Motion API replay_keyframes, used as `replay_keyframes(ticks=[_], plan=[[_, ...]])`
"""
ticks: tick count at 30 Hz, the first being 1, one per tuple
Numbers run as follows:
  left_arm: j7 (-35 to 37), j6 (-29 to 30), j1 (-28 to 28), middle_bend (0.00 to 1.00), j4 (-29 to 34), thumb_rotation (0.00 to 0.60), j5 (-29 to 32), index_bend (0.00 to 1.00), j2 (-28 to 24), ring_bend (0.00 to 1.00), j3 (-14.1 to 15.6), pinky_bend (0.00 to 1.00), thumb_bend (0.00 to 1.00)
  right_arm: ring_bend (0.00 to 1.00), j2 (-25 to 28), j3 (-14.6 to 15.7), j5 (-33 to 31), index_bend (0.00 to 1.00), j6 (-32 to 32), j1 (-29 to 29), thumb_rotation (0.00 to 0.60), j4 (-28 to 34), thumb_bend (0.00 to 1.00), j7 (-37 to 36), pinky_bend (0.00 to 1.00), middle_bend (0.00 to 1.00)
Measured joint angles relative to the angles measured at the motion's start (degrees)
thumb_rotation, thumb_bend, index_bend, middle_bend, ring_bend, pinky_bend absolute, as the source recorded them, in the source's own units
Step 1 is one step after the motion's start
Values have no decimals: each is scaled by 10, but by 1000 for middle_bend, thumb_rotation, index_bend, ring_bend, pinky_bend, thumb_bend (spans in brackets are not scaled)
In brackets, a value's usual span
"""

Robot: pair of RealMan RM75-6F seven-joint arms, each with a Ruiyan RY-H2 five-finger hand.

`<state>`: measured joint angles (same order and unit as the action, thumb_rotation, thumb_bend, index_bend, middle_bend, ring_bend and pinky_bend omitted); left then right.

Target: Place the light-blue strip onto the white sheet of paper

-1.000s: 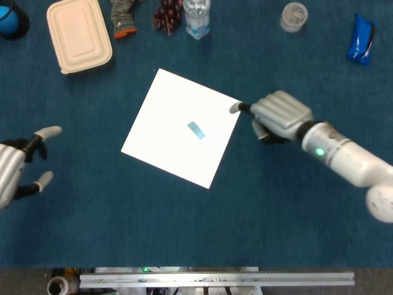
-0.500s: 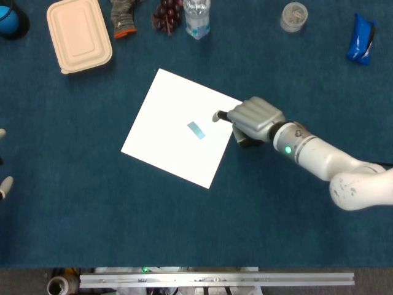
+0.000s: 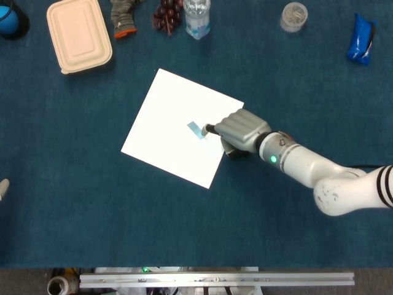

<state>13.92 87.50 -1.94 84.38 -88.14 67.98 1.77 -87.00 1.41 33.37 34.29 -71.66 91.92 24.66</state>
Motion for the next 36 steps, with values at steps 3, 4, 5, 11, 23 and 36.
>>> replay_keyframes(ticks=[3, 4, 5, 11, 23, 36], plan=[[3, -3, 1, 485, -4, 600, 2, 195, 2, 535, 0, 574, 231, 1000, -5, 7, -10, 202, 5, -5, 538, -4, 1000, 2, 1000, 1000], [4, -4, 1, 485, -6, 600, 2, 195, 3, 535, -1, 574, 231, 1000, -8, 10, -13, 202, 7, -7, 538, -7, 1000, 3, 1000, 1000], [5, -6, 1, 484, -7, 600, 2, 195, 4, 535, -1, 574, 231, 1000, -11, 11, -15, 202, 8, -8, 537, -10, 1000, 4, 1000, 1000], [9, -9, 0, 478, -12, 600, 3, 194, 6, 535, -3, 567, 230, 1000, -28, 16, -25, 202, 14, -17, 539, -25, 1000, 6, 1000, 1000], [12, -13, 1, 471, -15, 600, 4, 194, 6, 535, -6, 558, 231, 1000, -39, 27, -38, 202, 15, -27, 539, -32, 1000, 9, 1000, 1000], [13, -14, 3, 464, -15, 600, 6, 193, 6, 535, -9, 555, 231, 1000, -41, 26, -33, 202, 19, -28, 539, -30, 1000, 3, 1000, 1000]])
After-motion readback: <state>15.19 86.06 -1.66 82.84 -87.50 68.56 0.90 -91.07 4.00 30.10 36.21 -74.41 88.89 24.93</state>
